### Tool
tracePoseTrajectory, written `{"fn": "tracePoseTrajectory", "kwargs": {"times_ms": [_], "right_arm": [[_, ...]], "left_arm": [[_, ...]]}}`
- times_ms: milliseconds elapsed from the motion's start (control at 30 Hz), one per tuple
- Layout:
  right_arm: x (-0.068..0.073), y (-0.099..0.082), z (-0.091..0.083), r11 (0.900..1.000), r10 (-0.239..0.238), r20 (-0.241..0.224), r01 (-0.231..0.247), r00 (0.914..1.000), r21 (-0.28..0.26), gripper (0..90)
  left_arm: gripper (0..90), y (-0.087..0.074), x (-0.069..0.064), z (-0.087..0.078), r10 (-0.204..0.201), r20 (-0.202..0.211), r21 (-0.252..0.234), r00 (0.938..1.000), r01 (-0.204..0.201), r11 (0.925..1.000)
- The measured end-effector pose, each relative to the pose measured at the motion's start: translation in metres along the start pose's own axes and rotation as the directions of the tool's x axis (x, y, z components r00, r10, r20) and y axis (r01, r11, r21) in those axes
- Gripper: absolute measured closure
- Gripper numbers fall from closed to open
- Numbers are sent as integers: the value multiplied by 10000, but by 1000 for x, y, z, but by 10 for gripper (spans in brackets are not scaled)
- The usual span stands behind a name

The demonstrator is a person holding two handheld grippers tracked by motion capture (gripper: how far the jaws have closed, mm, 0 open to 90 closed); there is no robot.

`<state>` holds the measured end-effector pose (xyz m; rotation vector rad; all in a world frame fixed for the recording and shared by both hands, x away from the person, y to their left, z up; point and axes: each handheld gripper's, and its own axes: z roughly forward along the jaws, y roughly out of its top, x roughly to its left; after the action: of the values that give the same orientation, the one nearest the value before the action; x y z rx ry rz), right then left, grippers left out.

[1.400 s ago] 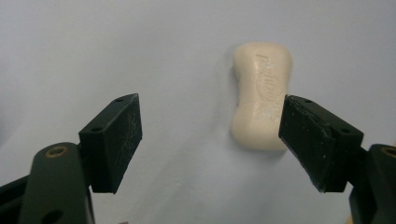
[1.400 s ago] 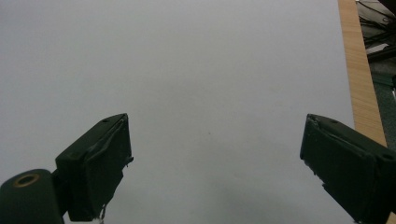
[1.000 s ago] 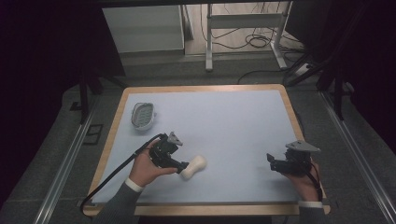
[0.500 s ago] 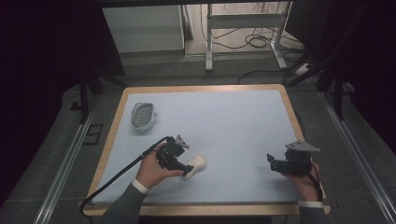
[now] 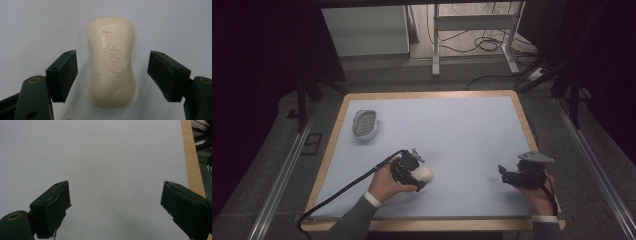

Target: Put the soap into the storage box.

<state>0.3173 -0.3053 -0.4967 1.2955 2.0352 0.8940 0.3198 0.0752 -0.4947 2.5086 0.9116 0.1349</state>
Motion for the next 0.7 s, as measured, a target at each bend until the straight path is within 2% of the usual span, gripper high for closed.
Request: {"fn": "tracePoseTrajectory", "kwargs": {"times_ms": [333, 700], "right_arm": [[0, 0, 0, 10000, -11, 23, 11, 10000, 4, 88], [-1, 0, -1, 10000, 55, 105, -54, 9999, -31, 88]], "left_arm": [[318, 0, 1, 11, 55, 13, 330, 10000, -55, 9994], [458, 0, 0, 17, 78, 28, 386, 10000, -79, 9992]]}}
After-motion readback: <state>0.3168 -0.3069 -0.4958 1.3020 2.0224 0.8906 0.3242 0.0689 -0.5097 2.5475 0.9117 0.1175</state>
